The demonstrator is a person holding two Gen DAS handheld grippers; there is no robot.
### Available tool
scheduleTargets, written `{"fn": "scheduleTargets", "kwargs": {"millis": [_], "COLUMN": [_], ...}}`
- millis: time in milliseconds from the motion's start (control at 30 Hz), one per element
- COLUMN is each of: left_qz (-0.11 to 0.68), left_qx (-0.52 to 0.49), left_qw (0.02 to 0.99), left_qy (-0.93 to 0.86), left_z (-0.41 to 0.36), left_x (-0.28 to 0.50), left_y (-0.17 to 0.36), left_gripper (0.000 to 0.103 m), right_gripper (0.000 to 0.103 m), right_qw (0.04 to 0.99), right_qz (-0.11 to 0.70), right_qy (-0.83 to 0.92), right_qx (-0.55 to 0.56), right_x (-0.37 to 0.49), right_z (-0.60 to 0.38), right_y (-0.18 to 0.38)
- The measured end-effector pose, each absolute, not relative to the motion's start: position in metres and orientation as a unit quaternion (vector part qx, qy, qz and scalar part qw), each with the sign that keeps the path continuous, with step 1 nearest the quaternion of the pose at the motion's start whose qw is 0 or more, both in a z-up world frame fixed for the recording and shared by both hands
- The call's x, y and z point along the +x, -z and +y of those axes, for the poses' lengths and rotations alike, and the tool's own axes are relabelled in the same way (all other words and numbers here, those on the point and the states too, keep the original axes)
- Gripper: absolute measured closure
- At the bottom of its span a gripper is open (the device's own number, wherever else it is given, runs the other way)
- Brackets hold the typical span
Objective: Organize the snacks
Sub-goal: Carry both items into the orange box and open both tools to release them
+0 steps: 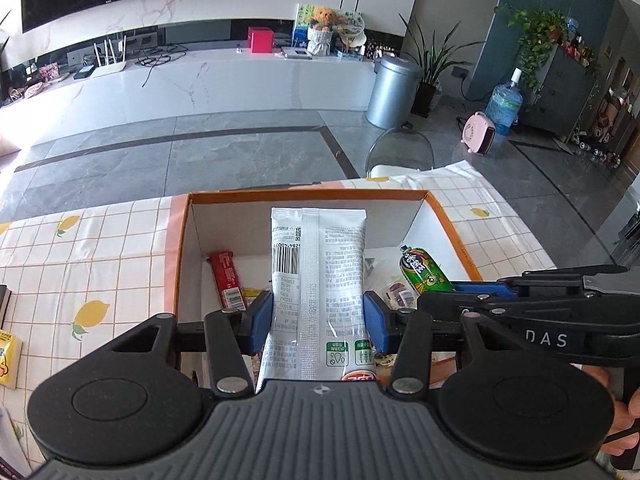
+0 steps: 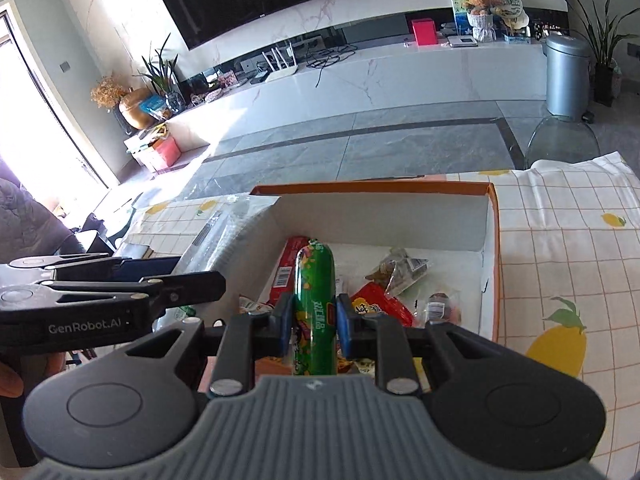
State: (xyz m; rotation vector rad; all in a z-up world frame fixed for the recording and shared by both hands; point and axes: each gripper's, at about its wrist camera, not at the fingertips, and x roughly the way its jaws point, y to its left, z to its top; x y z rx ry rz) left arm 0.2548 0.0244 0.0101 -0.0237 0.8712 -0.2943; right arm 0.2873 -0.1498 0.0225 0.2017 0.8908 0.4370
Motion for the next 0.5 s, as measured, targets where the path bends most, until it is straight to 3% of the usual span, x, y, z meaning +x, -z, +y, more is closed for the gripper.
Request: {"fn": "scheduleTargets", "kwargs": {"millis": [500], "left_qz": [0.516], "left_qx": [0.028], "left_qw": [0.850], "left_qy": [0.102], "left_z": [0.027], "left_x": [0.331], "left_y": [0.061], "left_gripper": [0.048], "right_gripper": [0.084], "right_qw": [0.827], "right_qz": [0.526], "right_qy": [-0.195], "right_qx": [0.039], "right_x": [0.377], "right_z": [-0.115], "right_y": [0.059]}}
